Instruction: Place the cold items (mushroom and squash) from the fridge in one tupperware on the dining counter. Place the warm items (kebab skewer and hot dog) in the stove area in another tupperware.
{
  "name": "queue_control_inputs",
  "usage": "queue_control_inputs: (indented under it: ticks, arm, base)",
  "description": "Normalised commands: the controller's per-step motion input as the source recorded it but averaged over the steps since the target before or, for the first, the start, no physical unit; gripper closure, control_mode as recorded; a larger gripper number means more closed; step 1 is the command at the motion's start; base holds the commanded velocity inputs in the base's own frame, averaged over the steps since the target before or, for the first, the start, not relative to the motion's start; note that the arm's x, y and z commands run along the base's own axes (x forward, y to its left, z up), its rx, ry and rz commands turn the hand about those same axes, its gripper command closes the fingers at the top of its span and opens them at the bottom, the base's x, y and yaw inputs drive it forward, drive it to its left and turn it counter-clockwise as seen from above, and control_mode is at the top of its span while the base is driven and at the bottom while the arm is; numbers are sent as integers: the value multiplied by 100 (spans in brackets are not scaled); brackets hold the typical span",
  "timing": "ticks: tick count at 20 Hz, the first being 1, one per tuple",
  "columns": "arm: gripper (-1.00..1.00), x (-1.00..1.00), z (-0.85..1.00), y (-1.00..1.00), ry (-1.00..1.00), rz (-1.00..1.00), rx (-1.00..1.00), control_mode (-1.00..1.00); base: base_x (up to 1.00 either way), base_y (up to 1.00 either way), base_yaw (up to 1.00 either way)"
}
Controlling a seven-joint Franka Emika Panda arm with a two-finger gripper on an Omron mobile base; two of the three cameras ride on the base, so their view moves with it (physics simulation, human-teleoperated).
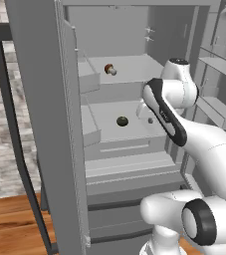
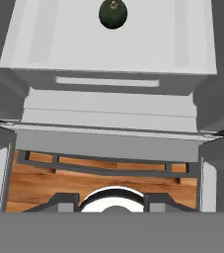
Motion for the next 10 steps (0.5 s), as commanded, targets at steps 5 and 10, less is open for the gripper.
queue_control_inputs:
  ticks: [5, 10]
  arm:
    - [-100, 13, -4, 32, 1, -13, -2, -100]
    - [-100, 71, -22, 51, 0, -12, -1, -100]
  base:
    - [0, 0, 0]
    - [0, 0, 0]
